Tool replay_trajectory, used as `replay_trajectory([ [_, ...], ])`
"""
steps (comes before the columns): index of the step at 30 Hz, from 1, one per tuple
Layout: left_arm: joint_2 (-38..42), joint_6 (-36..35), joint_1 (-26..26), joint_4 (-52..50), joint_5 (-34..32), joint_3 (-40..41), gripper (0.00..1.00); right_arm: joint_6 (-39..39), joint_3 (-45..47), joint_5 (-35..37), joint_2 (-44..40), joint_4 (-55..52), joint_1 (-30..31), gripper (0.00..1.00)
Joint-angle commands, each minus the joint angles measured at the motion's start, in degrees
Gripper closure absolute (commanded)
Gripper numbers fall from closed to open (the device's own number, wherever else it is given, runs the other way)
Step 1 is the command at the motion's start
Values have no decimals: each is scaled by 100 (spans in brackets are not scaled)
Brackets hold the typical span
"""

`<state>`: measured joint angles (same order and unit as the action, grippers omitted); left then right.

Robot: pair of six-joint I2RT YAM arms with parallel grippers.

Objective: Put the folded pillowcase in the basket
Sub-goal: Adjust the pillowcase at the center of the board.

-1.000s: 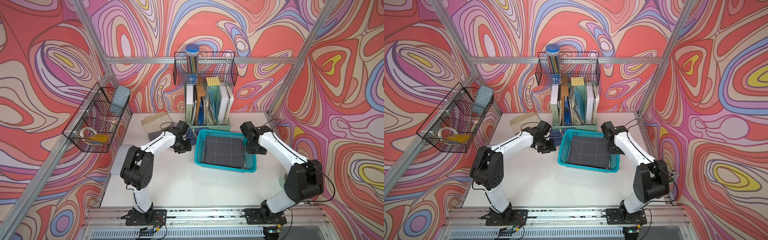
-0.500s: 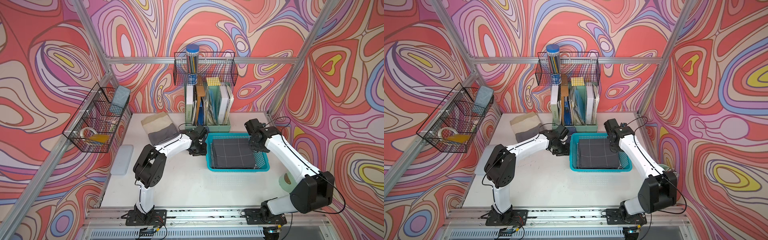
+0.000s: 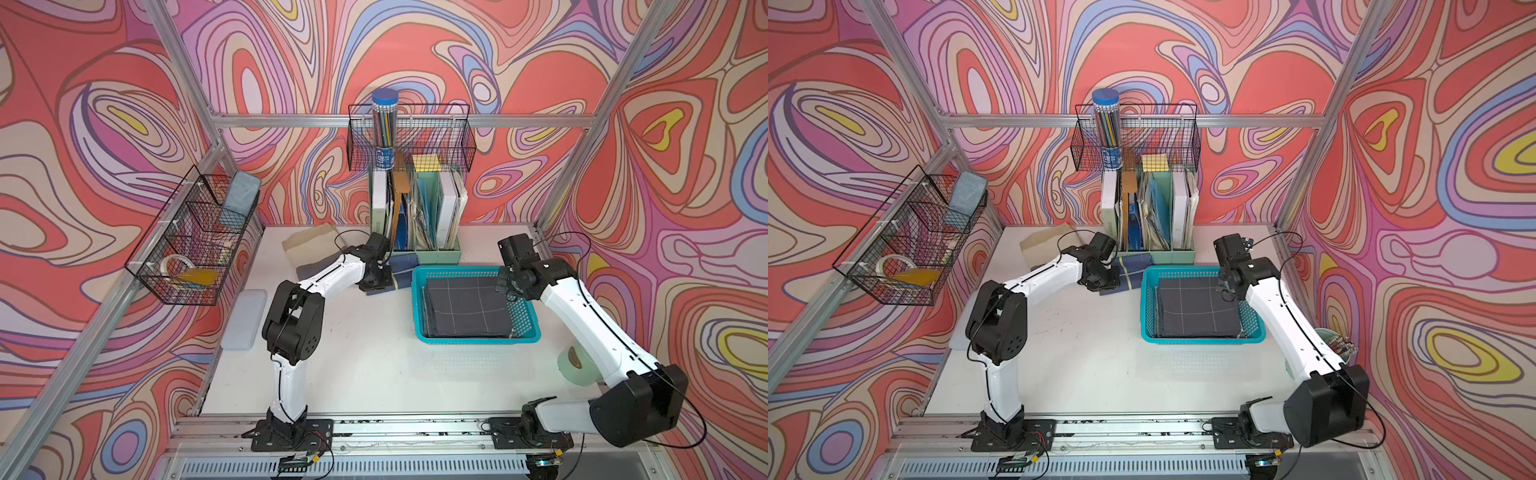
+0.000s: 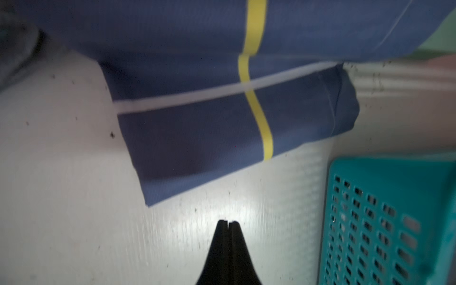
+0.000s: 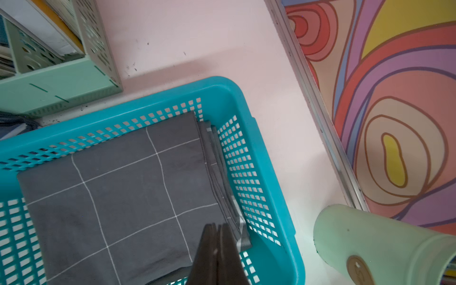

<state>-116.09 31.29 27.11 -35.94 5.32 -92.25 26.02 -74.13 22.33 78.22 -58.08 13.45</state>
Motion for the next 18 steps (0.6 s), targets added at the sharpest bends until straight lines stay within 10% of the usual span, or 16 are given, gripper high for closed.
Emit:
replay_trajectory([
  [1,-462,-265,84,-110,-313,-458,100,-102,108,-264,19,224,-26,100],
  [18,-1003,759,-74,-97,-1082,-77,100,-378,226,-960,171,737,-27,100],
])
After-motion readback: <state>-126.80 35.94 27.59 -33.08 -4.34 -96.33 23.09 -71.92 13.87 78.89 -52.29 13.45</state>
